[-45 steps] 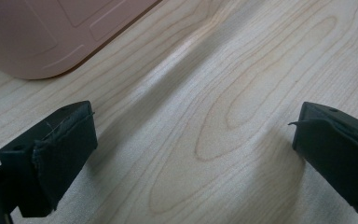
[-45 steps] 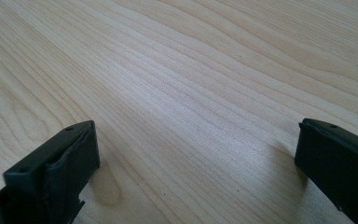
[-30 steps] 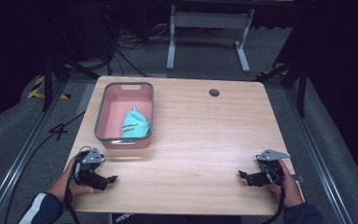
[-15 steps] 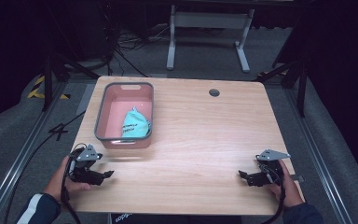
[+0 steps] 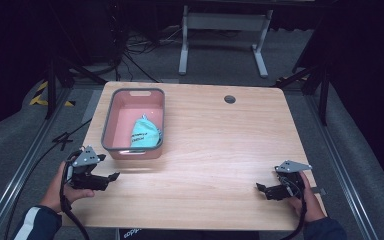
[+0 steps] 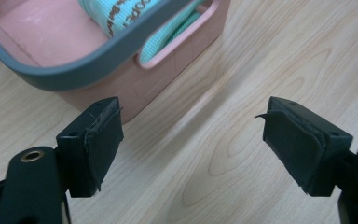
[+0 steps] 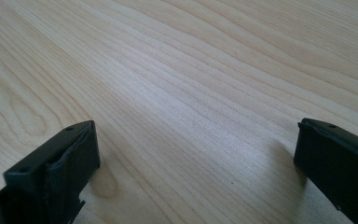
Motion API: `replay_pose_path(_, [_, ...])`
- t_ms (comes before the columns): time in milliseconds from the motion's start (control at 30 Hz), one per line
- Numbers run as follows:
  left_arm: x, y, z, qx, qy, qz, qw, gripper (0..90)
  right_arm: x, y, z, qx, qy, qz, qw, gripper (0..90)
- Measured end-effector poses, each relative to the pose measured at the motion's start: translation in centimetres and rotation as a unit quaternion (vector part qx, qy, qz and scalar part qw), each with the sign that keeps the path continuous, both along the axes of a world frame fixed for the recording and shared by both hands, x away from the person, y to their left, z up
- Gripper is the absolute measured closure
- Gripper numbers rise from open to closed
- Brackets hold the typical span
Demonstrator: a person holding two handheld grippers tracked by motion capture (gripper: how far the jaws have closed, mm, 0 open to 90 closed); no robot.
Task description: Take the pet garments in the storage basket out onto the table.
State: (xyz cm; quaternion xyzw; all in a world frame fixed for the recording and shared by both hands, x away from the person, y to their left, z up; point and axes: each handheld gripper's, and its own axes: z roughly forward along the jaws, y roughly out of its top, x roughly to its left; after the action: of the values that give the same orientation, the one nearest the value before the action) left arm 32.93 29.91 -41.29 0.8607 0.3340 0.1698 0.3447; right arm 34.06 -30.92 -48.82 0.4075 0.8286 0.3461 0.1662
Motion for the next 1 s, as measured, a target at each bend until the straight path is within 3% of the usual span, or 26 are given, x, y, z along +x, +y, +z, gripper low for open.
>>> replay_pose_path(233, [0.1,0.0,1.6,-0.008,-0.013,0.01,0.9998,20.2,0.0,0.0,0.0,0.0,0.0,0.0,1.0,0.3])
replay_pose_path(400, [0.7,-0.6,2.9,0.0,-0.022,0.003,0.9998,20.1,0.0,0.0,0.0,0.0,0.0,0.001,1.0,0.3])
replay_pose_path(500, [1.5,-1.2,3.6,-0.004,-0.024,0.002,0.9997,20.0,0.0,0.0,0.0,0.0,0.0,0.001,1.0,0.3])
replay_pose_path(733, [3.6,-2.7,5.0,0.009,-0.029,0.0,0.9995,20.0,0.0,0.0,0.0,0.0,0.0,0.001,1.0,0.3])
replay_pose_path(1000, [6.3,-4.3,5.6,0.022,-0.018,0.008,0.9996,20.0,0.0,0.0,0.0,0.0,0.0,0.001,1.0,0.3])
